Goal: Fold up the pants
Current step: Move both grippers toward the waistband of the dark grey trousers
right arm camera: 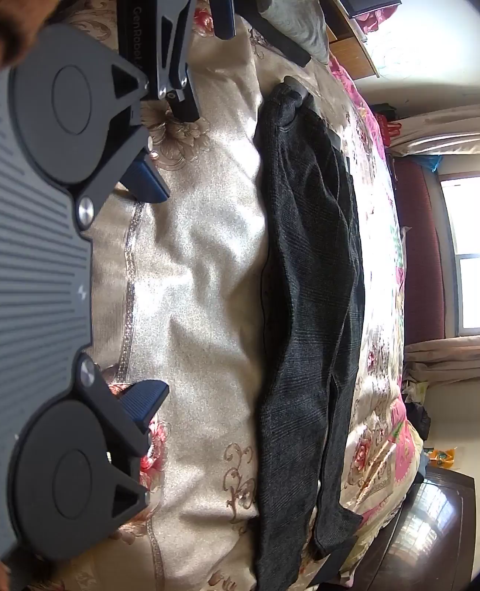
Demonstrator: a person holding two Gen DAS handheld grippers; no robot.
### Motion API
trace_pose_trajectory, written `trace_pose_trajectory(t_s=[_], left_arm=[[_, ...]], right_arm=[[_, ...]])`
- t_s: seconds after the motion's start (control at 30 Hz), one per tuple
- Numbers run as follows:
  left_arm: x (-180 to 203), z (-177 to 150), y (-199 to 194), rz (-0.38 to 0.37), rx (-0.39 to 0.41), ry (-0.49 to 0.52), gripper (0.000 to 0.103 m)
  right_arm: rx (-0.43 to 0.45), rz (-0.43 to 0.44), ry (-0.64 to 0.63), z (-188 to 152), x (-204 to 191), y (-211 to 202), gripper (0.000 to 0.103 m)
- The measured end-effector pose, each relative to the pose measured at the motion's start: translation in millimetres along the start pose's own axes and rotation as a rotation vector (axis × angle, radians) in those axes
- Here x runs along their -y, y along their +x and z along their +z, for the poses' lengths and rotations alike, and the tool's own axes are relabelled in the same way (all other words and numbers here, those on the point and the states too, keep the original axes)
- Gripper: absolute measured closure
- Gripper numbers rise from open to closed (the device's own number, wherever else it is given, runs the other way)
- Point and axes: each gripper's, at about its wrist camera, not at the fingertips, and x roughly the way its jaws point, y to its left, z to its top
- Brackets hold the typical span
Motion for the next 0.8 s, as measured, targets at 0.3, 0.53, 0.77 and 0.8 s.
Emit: trace_pose_trajectory(t_s=[0.3, 0.53, 0.77, 0.8], left_arm=[[-2, -2, 0, -0.011, -0.008, -0.01, 0.0], [-2, -2, 1, -0.014, -0.016, -0.013, 0.0], [-9, -2, 5, -0.009, -0.01, -0.025, 0.0], [-12, -1, 6, -0.005, -0.007, -0.031, 0.0]], right_arm=[[0.001, -0.003, 0.002, 0, 0, 0, 0.002], [0.003, -0.006, -0.006, 0, -1, 1, 0.002], [0.003, -0.011, -0.011, 2, -2, 2, 0.002], [0.005, -0.012, -0.014, 2, -3, 1, 0.002]])
